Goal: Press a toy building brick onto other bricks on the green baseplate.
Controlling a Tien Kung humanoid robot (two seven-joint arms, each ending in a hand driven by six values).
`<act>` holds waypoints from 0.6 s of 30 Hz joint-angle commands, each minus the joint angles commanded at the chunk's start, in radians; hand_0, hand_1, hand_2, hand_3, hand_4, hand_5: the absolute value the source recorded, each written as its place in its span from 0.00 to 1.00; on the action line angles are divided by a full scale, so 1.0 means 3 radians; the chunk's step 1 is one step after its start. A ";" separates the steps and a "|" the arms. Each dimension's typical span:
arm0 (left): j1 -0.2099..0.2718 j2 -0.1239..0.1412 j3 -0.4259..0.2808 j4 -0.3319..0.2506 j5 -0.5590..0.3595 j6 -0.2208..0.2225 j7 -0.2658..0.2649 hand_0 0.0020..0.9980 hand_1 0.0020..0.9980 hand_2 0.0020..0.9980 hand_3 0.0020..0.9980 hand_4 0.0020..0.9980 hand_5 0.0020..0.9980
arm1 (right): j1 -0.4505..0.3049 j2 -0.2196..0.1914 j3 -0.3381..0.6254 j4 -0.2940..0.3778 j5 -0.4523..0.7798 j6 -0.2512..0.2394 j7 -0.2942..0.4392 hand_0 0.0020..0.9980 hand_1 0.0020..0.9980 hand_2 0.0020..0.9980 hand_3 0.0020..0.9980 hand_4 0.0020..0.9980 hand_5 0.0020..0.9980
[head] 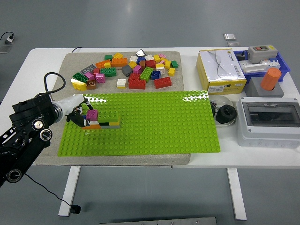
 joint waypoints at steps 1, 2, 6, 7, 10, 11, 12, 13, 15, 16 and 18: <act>-0.0001 -0.0001 -0.0001 -0.0003 0.0002 0.0000 0.0000 0.13 0.00 0.07 0.44 0.62 0.00 | 0.0000 0.0000 -0.0001 0.0000 0.0002 -0.0001 0.0000 0.63 0.38 0.51 0.71 0.69 0.92; -0.0003 -0.0003 -0.0003 -0.0008 0.0004 0.0000 0.0001 0.13 0.00 0.07 0.44 0.62 0.00 | 0.0001 0.0000 -0.0002 0.0000 0.0004 -0.0001 0.0001 0.63 0.38 0.51 0.71 0.69 0.92; -0.0010 -0.0013 -0.0003 -0.0019 0.0010 0.0000 0.0002 0.13 0.00 0.07 0.44 0.62 0.00 | 0.0004 0.0000 -0.0001 0.0000 0.0007 -0.0003 0.0002 0.63 0.38 0.51 0.71 0.69 0.92; -0.0011 -0.0015 -0.0003 -0.0018 0.0011 0.0000 0.0003 0.13 0.00 0.07 0.44 0.62 0.00 | 0.0004 0.0000 -0.0001 0.0000 0.0007 -0.0003 0.0002 0.63 0.38 0.51 0.71 0.69 0.92; -0.0012 -0.0022 0.0000 -0.0011 0.0012 0.0001 0.0003 0.13 0.00 0.07 0.44 0.62 0.00 | 0.0005 0.0000 0.0000 0.0000 0.0007 -0.0005 0.0003 0.63 0.38 0.51 0.71 0.69 0.92; -0.0012 -0.0026 0.0002 -0.0005 0.0011 0.0000 0.0003 0.13 0.00 0.07 0.44 0.62 0.00 | 0.0006 0.0000 0.0000 0.0000 0.0008 -0.0006 0.0004 0.63 0.38 0.51 0.71 0.69 0.92; -0.0012 -0.0028 0.0004 -0.0001 0.0010 0.0000 0.0003 0.13 0.00 0.07 0.44 0.62 0.00 | 0.0006 0.0000 0.0000 0.0000 0.0007 -0.0006 0.0004 0.63 0.38 0.51 0.71 0.69 0.92; -0.0011 -0.0031 0.0006 0.0003 0.0009 -0.0001 0.0003 0.13 0.00 0.07 0.44 0.62 0.00 | 0.0006 0.0000 0.0001 0.0000 0.0007 -0.0006 0.0005 0.63 0.38 0.51 0.71 0.69 0.92; -0.0007 -0.0039 0.0009 0.0014 0.0008 -0.0002 0.0003 0.13 0.00 0.07 0.44 0.62 0.00 | 0.0006 0.0001 0.0000 0.0000 0.0007 -0.0007 0.0005 0.63 0.38 0.51 0.71 0.69 0.92; -0.0005 -0.0041 0.0009 0.0018 0.0008 -0.0002 0.0003 0.13 0.00 0.07 0.44 0.62 0.00 | 0.0006 0.0001 -0.0001 0.0000 0.0007 -0.0007 0.0006 0.63 0.38 0.51 0.71 0.69 0.92; -0.0001 -0.0046 0.0007 0.0028 0.0008 -0.0004 0.0004 0.13 0.00 0.07 0.44 0.62 0.00 | 0.0006 0.0001 -0.0001 0.0000 0.0008 -0.0007 0.0007 0.63 0.38 0.51 0.71 0.69 0.92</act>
